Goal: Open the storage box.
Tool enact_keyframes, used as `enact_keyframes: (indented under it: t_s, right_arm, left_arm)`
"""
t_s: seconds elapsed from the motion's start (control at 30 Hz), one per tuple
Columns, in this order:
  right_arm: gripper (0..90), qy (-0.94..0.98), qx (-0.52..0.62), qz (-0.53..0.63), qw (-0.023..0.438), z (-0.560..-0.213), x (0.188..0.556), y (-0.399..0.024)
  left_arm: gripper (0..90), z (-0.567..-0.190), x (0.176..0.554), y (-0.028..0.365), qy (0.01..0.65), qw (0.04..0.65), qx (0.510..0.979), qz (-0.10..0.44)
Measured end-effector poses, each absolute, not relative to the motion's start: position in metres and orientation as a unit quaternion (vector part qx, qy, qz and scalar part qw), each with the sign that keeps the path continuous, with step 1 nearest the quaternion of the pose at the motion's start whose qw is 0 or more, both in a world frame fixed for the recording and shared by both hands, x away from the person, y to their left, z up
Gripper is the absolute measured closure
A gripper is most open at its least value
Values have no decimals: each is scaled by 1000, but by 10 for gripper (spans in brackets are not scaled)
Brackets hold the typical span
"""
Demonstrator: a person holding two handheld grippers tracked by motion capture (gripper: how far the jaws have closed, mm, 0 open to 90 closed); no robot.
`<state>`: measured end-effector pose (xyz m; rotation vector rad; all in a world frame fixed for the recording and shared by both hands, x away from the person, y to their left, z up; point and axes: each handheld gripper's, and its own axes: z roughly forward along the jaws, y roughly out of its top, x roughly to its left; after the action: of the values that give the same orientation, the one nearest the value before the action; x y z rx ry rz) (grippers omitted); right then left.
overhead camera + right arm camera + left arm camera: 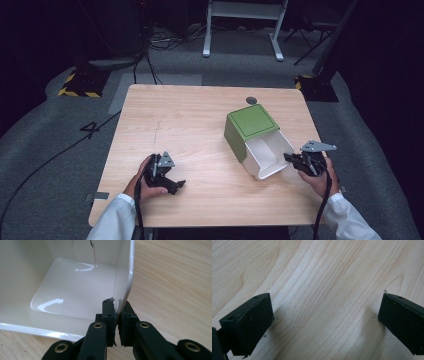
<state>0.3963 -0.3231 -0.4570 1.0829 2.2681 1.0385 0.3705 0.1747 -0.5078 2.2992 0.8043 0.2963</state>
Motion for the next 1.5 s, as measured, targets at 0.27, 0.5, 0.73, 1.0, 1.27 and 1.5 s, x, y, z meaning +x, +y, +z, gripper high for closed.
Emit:
enact_keyframes:
  t_s: [0.27, 0.5, 0.73, 1.0, 1.27, 1.5]
  right_arm:
    - [848, 817, 387, 373, 209, -457, 390, -328]
    - [844, 817, 387, 374, 205, -458, 385, -331]
    - [840, 817, 387, 377, 203, -459, 381, -335]
    - [824, 818, 385, 377, 202, -460, 377, -338]
    - [802, 820, 382, 376, 200, -460, 375, -338]
    - [550, 815, 388, 382, 196, -459, 376, -342]
  left_arm:
    - [2, -508, 371, 175, 309, 337, 882, 114]
    - [2, -508, 370, 175, 309, 337, 882, 113]
    - [2, -508, 371, 175, 309, 337, 882, 114]
    - [2, -508, 370, 175, 309, 337, 882, 114]
    - [2, -508, 371, 175, 308, 337, 882, 114]
    - [2, -508, 371, 175, 309, 337, 882, 114]
